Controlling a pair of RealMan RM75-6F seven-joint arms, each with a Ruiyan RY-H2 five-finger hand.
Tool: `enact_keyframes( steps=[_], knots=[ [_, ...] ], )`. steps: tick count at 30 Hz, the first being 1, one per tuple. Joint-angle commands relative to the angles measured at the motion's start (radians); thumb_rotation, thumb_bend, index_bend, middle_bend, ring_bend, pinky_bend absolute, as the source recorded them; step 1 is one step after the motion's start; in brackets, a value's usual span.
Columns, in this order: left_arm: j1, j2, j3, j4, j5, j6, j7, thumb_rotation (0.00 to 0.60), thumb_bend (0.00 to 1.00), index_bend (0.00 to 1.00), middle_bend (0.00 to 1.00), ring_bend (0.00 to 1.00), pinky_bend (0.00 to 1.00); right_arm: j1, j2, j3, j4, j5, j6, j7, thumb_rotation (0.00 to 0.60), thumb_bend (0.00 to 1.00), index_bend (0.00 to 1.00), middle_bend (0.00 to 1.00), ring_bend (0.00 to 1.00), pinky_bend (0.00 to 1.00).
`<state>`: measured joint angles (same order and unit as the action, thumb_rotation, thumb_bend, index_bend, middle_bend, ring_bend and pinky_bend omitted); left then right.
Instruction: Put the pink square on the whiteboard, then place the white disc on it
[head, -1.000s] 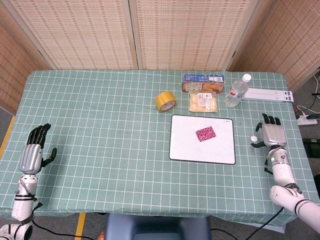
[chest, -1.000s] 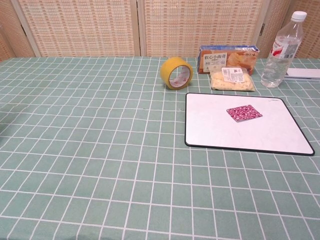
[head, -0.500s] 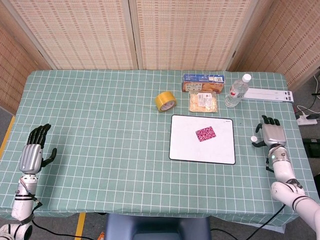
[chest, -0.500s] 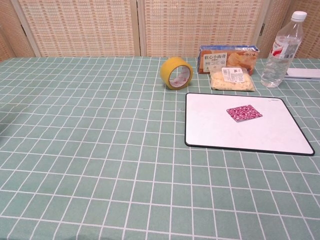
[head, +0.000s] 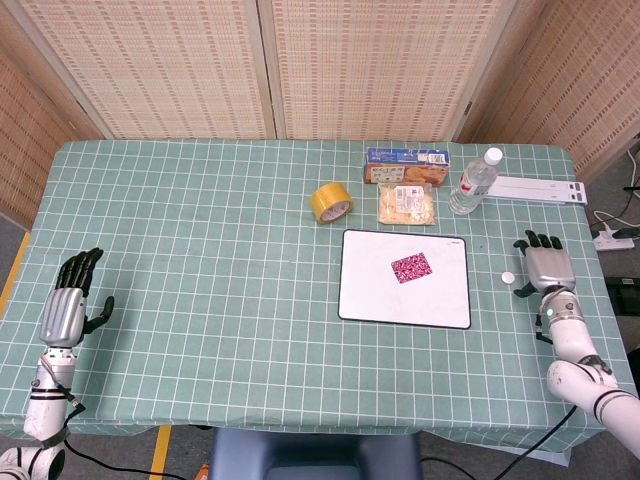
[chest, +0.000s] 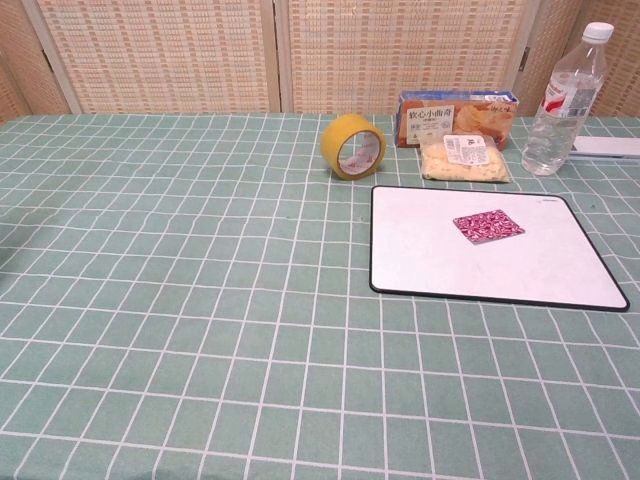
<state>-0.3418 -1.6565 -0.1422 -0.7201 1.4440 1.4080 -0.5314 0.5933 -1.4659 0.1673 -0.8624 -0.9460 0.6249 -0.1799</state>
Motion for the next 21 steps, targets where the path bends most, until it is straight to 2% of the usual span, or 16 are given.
enact_keyframes(
  steps=[1,6,12,21],
  knots=[
    [0.0,0.0,0.001,0.001,0.0,-0.002,0.002,0.6,0.39,0.06,0.05,0.0,0.0,0.003,0.002,-0.001,-0.011,0.021,-0.002,-0.025,0.6,0.12,0.19,0.0,0.0,0.0],
    [-0.001,0.001,0.001,0.0,-0.002,-0.008,0.004,0.6,0.39,0.06,0.05,0.0,0.0,0.01,-0.007,-0.002,-0.005,0.044,-0.005,-0.055,0.6,0.12,0.22,0.0,0.0,0.0],
    [-0.001,0.001,0.003,0.001,-0.001,-0.011,0.004,0.6,0.39,0.06,0.05,0.0,0.0,0.02,-0.027,-0.001,0.018,0.064,-0.018,-0.073,0.6,0.15,0.32,0.0,0.0,0.0],
    [-0.001,0.002,0.003,0.001,-0.002,-0.014,0.002,0.6,0.39,0.06,0.05,0.0,0.0,0.032,-0.056,0.003,0.058,0.073,-0.022,-0.084,0.6,0.16,0.36,0.0,0.0,0.0]
  ],
)
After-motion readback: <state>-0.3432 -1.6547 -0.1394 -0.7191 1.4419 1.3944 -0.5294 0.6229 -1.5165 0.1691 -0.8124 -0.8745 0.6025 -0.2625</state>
